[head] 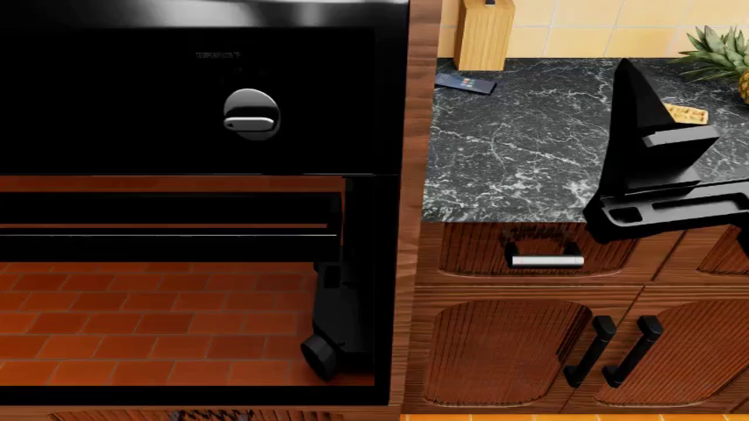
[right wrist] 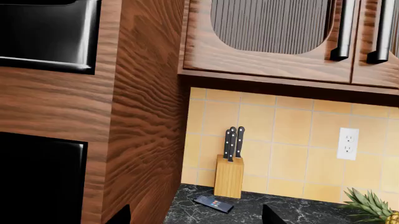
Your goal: Open the microwave door
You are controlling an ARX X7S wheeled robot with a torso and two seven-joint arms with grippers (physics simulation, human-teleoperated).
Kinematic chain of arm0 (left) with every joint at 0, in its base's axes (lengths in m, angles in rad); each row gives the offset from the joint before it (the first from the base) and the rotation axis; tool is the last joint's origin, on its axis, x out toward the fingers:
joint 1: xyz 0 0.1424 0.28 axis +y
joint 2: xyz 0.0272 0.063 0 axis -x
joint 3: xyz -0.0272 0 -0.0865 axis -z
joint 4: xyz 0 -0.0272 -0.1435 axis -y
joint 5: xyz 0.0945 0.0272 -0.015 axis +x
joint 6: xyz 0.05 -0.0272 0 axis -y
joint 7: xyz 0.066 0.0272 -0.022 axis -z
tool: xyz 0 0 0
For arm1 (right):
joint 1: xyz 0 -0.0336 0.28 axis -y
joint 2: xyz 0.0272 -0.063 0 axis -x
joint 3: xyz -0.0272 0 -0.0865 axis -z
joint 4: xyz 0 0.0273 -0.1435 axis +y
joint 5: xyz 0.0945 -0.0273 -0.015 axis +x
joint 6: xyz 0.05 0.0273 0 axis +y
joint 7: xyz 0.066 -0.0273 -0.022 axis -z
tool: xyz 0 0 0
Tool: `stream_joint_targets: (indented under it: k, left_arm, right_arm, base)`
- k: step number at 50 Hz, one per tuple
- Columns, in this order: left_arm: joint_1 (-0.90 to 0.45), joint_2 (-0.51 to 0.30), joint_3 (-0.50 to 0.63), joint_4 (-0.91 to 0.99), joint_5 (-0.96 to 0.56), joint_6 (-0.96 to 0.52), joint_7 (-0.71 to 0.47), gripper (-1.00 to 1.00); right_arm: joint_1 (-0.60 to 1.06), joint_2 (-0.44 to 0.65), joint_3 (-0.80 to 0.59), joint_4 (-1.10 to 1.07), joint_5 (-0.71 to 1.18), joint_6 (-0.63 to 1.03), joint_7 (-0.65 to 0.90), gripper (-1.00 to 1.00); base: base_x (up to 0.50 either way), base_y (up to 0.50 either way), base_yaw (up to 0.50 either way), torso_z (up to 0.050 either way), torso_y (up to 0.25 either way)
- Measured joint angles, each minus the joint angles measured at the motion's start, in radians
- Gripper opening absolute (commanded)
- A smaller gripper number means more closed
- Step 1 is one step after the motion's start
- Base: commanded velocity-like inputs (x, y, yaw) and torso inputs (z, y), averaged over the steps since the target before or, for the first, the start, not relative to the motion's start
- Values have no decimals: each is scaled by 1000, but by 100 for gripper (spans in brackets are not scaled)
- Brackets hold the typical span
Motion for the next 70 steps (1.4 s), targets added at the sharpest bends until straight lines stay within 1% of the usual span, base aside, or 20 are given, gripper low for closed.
stream_joint_targets:
  k: [10,28,56,62,70]
  left_arm:
    - [15,-13,-14,-15,-8,-3,-26,100]
    - [25,-71,-43,47,-27,-32,-108,100]
    - [49,-193,-116,257,-107,-109,-295,100]
    - [52,-215,-129,288,-175,-91,-326,100]
    - [84,-229,-147,343,-214,-81,-377,100]
  right_arm:
    - [-28,-4,16,-2,-18,2,-16,100]
    - [-49,-19,16,2,-50,8,-38,100]
    - [-43,-28,-4,6,-62,9,-42,100]
    - [-44,-29,-6,5,-63,8,-42,100]
    - [-53,-30,-3,5,-71,8,-49,100]
  base:
    - [0,0,0,0,0]
    - [0,0,0,0,0]
    - [0,0,0,0,0]
    - [0,0,0,0,0]
    - [0,0,0,0,0]
